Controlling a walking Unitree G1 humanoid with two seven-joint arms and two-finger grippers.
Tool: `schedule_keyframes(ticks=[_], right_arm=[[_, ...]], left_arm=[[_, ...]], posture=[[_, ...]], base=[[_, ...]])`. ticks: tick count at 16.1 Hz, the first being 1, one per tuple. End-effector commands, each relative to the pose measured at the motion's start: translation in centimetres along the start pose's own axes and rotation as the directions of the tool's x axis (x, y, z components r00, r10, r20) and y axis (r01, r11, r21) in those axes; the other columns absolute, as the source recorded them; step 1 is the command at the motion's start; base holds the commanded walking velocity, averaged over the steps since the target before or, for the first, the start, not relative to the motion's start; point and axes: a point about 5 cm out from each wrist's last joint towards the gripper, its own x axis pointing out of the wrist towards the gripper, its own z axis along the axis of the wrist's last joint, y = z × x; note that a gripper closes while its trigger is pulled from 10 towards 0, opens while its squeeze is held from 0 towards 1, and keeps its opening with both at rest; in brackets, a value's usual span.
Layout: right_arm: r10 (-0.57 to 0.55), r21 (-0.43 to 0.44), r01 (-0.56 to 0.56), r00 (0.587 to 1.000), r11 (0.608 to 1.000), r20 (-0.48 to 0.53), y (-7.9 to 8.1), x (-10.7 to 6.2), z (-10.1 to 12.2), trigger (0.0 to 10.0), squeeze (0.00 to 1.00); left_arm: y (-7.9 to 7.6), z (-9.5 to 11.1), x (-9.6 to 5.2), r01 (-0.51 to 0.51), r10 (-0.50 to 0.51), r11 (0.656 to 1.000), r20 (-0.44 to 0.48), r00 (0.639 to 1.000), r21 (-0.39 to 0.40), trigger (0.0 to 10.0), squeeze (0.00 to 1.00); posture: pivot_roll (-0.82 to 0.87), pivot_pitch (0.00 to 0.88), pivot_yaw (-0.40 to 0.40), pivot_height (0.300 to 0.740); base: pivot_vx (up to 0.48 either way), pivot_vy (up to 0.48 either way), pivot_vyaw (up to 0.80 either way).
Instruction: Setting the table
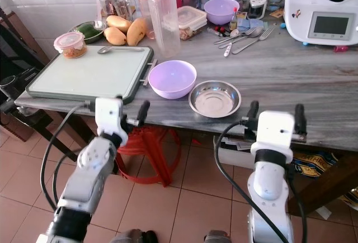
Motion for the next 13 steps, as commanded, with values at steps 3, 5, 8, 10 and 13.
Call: schedule_keyframes(ticks=[3, 5, 8, 10, 13], right_arm=[[-0.048, 0.031, 0.047, 0.998, 0.998, 0.038, 0.2, 0.4, 0.4, 10.0, 0.00], [-0.056, 0.059, 0.053, 0.997, 0.997, 0.044, 0.3, 0.8, 1.5, 10.0, 0.00], [0.034, 0.080, -0.035, 0.999, 0.996, 0.008, 0.7, -0.1, -0.2, 10.0, 0.00], [0.099, 0.072, -0.102, 0.994, 0.992, 0.049, 1.1, 0.1, 0.6, 10.0, 0.00], [0.148, 0.091, -0.151, 0.988, 0.984, 0.040, 1.7, 1.1, 0.5, 10.0, 0.00]], left_arm=[[0.3, -1.2, 0.0, 0.028, -0.027, 1.000, -0.047, 0.999, 0.014, 10.0, 0.00], [0.7, 0.3, 1.0, 0.041, -0.041, 0.999, -0.009, 0.999, 0.013, 10.0, 0.00], [1.3, -0.1, 0.8, -0.038, 0.038, 0.999, 0.012, 0.999, 0.005, 10.0, 0.00], [1.6, 0.3, 0.4, -0.064, 0.062, 0.997, 0.044, 0.997, 0.037, 10.0, 0.00], [2.3, -0.1, 0.2, -0.129, 0.129, 0.991, 0.027, 0.991, 0.021, 10.0, 0.00]], posture=[[-0.23, 0.000, 0.163, 0.740], [-0.23, 0.000, 0.152, 0.740], [-0.18, 0.000, 0.066, 0.740], [-0.16, 0.000, 0.057, 0.740], [-0.12, 0.000, 0.009, 0.740]], base=[[0.000, 0.000, 0.00], [0.000, 0.000, 0.00], [0.000, 0.000, 0.00], [0.000, 0.000, 0.00], [0.000, 0.000, 0.00]])
